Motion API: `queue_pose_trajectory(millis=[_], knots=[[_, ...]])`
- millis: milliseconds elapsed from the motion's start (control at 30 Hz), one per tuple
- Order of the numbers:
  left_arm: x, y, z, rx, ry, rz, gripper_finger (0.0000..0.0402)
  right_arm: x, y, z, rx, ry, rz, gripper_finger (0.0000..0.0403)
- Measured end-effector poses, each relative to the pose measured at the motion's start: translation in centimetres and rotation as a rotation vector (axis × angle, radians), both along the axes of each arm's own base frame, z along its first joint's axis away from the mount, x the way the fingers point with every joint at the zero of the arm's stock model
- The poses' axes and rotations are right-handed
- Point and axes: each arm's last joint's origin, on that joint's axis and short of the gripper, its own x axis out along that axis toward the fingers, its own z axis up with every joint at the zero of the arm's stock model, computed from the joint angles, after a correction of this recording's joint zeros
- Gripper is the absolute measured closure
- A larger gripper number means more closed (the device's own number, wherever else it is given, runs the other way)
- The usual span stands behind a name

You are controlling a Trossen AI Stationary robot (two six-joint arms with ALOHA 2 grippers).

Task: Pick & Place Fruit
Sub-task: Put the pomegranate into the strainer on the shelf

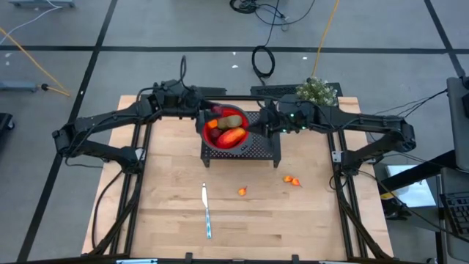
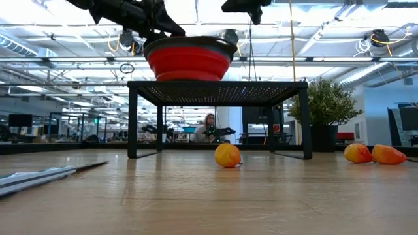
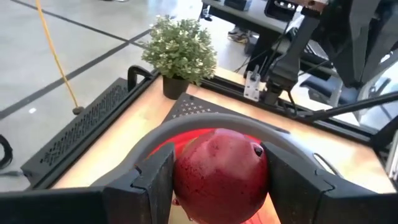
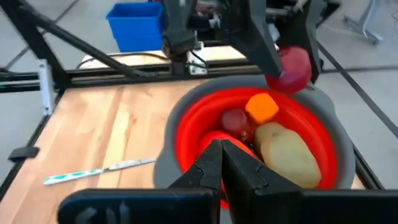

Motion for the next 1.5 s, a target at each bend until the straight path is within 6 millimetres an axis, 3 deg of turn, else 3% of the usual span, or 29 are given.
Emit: queue_pose_trajectory(millis=[167,367,600,800,1200,1500], knots=[[0.2,-0.4,0.0,0.042,0.007,-0.029,0.0192,-1.9,0.4,-0.4,-0.012,-0.037,0.027,0.0402],[0.4,-0.8,-0.1,0.141,0.032,-0.042,0.0192,-5.0,0.8,-1.7,0.022,-0.198,0.006,0.0402],[0.8,-1.9,-0.3,0.365,0.102,-0.094,0.0192,-8.5,1.4,-4.5,0.073,-0.387,-0.007,0.0403],[1.2,-2.9,-0.3,0.460,0.126,-0.114,0.0192,-10.8,1.7,-6.8,0.081,-0.439,-0.006,0.0403],[2.2,-2.4,3.3,0.388,0.275,-0.101,0.0192,-12.9,2.0,-8.4,0.065,-0.458,-0.002,0.0403],[4.4,-1.6,3.9,0.302,0.475,-0.147,0.0192,-13.6,2.1,-9.3,0.028,-0.456,0.004,0.0403]])
